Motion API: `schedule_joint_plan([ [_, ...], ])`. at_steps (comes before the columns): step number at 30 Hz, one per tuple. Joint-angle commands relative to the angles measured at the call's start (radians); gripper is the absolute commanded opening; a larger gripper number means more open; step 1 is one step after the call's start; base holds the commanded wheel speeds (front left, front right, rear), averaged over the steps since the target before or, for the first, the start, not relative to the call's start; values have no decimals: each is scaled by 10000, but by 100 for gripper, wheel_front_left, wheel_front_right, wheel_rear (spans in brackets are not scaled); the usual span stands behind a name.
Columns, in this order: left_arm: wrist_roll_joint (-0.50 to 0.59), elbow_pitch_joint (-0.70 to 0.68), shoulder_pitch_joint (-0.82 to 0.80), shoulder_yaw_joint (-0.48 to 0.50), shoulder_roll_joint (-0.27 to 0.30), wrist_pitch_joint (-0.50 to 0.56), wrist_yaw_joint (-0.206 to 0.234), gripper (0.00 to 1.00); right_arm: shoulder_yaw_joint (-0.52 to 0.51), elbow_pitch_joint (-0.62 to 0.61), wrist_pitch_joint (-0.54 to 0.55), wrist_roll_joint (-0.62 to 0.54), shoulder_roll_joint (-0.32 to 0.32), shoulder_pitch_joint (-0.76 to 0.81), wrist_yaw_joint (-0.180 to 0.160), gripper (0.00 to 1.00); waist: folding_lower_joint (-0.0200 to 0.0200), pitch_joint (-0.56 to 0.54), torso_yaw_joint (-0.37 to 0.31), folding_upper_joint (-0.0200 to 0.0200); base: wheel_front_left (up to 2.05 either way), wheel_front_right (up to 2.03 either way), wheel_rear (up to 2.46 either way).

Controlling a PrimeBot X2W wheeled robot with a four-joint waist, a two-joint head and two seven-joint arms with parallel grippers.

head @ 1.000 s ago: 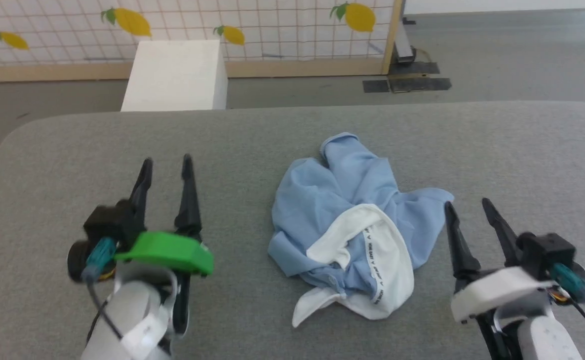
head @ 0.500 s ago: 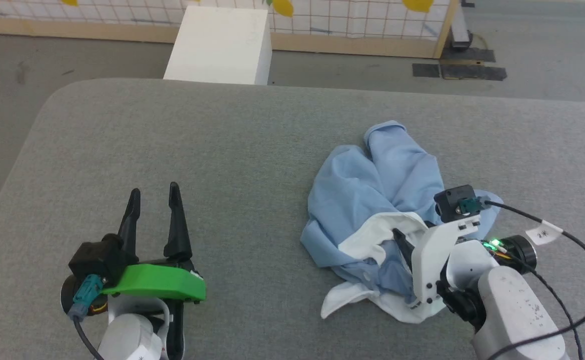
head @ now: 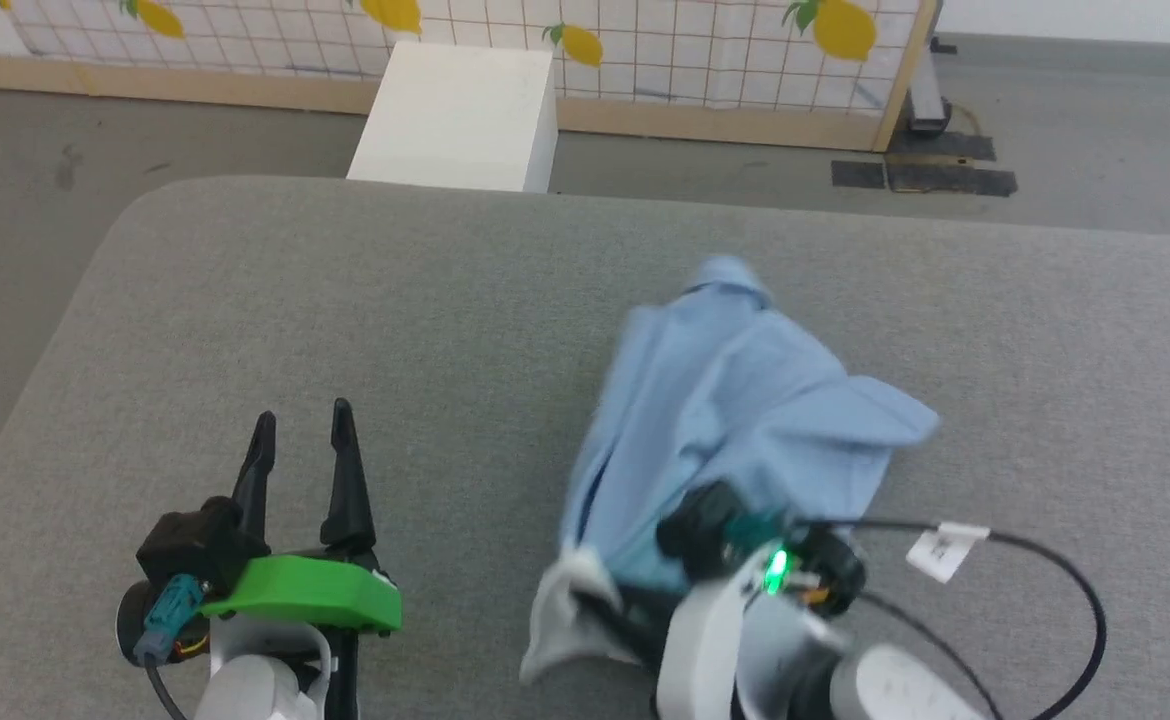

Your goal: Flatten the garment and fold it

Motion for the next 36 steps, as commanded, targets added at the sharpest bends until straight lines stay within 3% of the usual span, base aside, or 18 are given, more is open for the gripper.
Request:
schedule_joint_plan([
  [1,56,18,148,65,-42,-37,-58,100,402,-333,236,378,-424,286,62,0,0,-148,-176,0,0,0,0],
  [4,83,48,190,155,-47,-37,-128,100,1157,-779,913,915,-1151,817,62,0,0,-235,-326,0,0,0,0],
  [5,88,48,206,174,-48,-37,-138,100,1188,-812,1009,947,-1277,946,62,4,0,-258,-371,0,0,0,0],
  [6,96,48,225,188,-49,-37,-147,100,1133,-835,1007,869,-1402,1072,62,86,0,-274,-418,0,0,0,0],
  [7,90,52,240,191,-50,-37,-150,100,1040,-834,953,766,-1463,1162,62,100,0,-296,-453,0,0,0,0],
  [11,66,87,285,173,-52,-37,-159,100,-201,-1070,-148,307,-1090,1567,62,100,0,-375,-567,0,0,0,0],
  [15,18,5,291,111,-53,-37,-83,100,-2622,-1196,-1974,-989,-83,1854,62,100,0,-345,-615,0,0,0,0],
  [17,-11,-77,254,50,-53,-37,-28,100,-3630,-1012,-2362,-1542,283,1894,62,100,0,-242,-599,0,0,0,0],
  [21,-56,-152,51,17,-54,-37,-20,100,-5078,-170,-2362,-2339,601,1431,62,100,0,57,-511,0,0,0,0],
  [25,-138,-195,-194,-75,-54,-37,-15,100,-5905,1267,-1908,-2628,668,564,62,100,0,394,-332,0,0,0,0],
  [33,-333,-178,-425,-286,-54,-38,105,100,-5560,4157,-280,-2397,675,-781,62,100,0,841,-69,0,0,0,0],
  [34,-346,-186,-418,-300,-54,-38,124,100,-5495,4344,-50,-2511,676,-858,62,93,0,849,-58,0,0,0,0],
  [35,-353,-193,-407,-321,-54,-38,148,100,-5415,4494,161,-2593,676,-932,62,43,0,847,-44,0,0,0,0],
  [36,-359,-186,-397,-317,-54,-38,160,100,-5389,4547,250,-2622,676,-987,62,11,0,835,-35,0,0,0,0],
])
